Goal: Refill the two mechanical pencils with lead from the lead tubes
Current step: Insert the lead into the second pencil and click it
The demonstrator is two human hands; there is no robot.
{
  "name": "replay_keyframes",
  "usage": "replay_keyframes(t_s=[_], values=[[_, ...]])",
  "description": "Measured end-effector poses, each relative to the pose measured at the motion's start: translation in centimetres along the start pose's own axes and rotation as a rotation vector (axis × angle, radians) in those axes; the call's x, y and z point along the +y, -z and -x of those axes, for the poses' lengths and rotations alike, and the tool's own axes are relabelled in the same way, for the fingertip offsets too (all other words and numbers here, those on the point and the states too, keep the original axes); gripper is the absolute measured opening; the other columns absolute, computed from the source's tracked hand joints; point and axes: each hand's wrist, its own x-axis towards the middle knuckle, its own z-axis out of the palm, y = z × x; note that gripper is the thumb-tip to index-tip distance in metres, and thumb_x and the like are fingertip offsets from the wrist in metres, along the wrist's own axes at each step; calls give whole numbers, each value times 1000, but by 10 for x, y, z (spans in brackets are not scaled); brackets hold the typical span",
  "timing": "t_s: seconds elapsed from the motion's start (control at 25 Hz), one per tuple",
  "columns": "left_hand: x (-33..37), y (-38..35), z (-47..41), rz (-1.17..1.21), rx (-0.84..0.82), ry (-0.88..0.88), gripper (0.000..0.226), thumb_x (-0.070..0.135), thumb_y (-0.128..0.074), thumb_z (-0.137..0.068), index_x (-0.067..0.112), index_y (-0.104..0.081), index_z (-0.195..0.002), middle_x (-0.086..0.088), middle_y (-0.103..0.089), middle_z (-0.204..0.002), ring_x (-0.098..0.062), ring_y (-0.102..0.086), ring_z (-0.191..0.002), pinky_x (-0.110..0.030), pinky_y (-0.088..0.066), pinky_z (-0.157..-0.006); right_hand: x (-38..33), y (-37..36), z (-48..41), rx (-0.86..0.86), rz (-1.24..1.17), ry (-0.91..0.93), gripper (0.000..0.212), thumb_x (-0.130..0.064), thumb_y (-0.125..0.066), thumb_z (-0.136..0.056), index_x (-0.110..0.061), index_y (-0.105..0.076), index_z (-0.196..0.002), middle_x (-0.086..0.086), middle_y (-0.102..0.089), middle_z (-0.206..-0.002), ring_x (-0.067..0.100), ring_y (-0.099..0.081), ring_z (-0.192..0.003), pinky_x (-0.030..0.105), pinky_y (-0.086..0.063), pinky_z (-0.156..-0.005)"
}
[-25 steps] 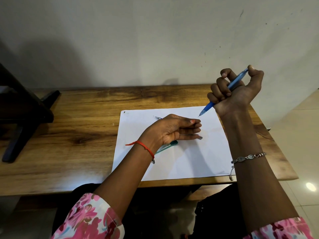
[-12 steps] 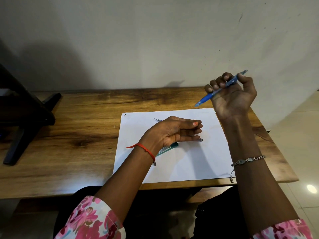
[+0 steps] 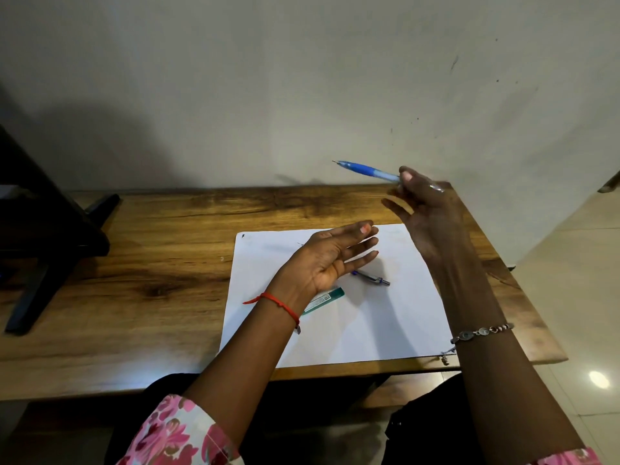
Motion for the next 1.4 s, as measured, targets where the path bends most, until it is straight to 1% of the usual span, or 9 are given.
replay_keyframes(t_s=[0.12, 0.24, 0.32, 0.44, 0.6, 0.76, 0.92, 1.16, 1.4], values=[[5, 6, 3, -79, 57, -6, 6, 4, -61, -83, 3, -67, -84, -4, -72, -71, -13, -68, -67, -28, -59, -66, -6, 9, 6, -9, 436, -1, 15, -8, -69, -77, -5, -71, -92, 5, -70, -82, 13, -65, -82, 30, -49, -83], [11, 15, 6, -264, 144, -48, 6, 7, -63, -83, 3, -67, -85, -5, -69, -79, -12, -67, -68, -25, -59, -64, -6, 16, 12, -19, 701, -16, 22, -8, -77, -70, -5, -74, -91, 5, -73, -87, -1, -65, -69, 12, -49, -70], [15, 21, 8, -379, 202, -84, 5, 8, -64, -83, 3, -67, -84, -5, -68, -78, -9, -66, -63, -24, -58, -63, -3, 20, 15, -36, 768, -69, 22, -6, -78, -69, -3, -75, -90, 4, -73, -85, -3, -63, -67, 7, -47, -67], [24, 30, 11, -461, 313, -141, 4, 7, -64, -83, 4, -65, -80, -6, -66, -75, -11, -63, -64, -22, -56, -61, 5, 22, 18, -38, 783, -152, 22, -4, -77, -69, 0, -74, -90, 9, -72, -85, 9, -62, -76, 19, -46, -78], [37, 42, 11, -448, 432, -225, 8, 7, -61, -84, 7, -62, -77, -5, -63, -75, -13, -61, -68, -24, -52, -66, 17, 21, 20, -17, 791, -194, 20, -2, -77, -69, 0, -74, -88, 8, -70, -79, 9, -56, -67, 11, -43, -59], [40, 46, 9, -437, 488, -254, 14, 8, -60, -85, 0, -64, -96, -8, -64, -87, -15, -62, -72, -26, -52, -69, 25, 19, 19, -14, 822, -210, 23, 3, -77, -67, 6, -72, -89, 13, -69, -77, 10, -55, -59, 6, -42, -49], [39, 44, 9, -446, 501, -265, 18, 9, -60, -86, 0, -63, -101, -12, -63, -95, -17, -62, -75, -27, -52, -71, 31, 20, 15, -19, 1013, -215, 20, -4, -79, -68, -1, -75, -88, 13, -72, -84, 8, -57, -64, 18, -47, -63], [38, 37, 11, -462, 491, -290, 16, 9, -59, -86, 0, -63, -100, -12, -63, -95, -17, -62, -73, -27, -51, -70, 22, 20, 15, -45, 1116, -220, 19, -12, -72, -79, -5, -74, -96, 10, -72, -90, 8, -53, -64, 20, -42, -57], [29, 39, 7, -506, 498, -266, 21, 9, -57, -87, -1, -62, -105, -11, -63, -96, -21, -62, -85, -29, -52, -75, 36, 17, 13, -33, 1170, -190, 14, -15, -72, -79, -11, -76, -92, 9, -74, -94, 23, -63, -91, 47, -46, -93]])
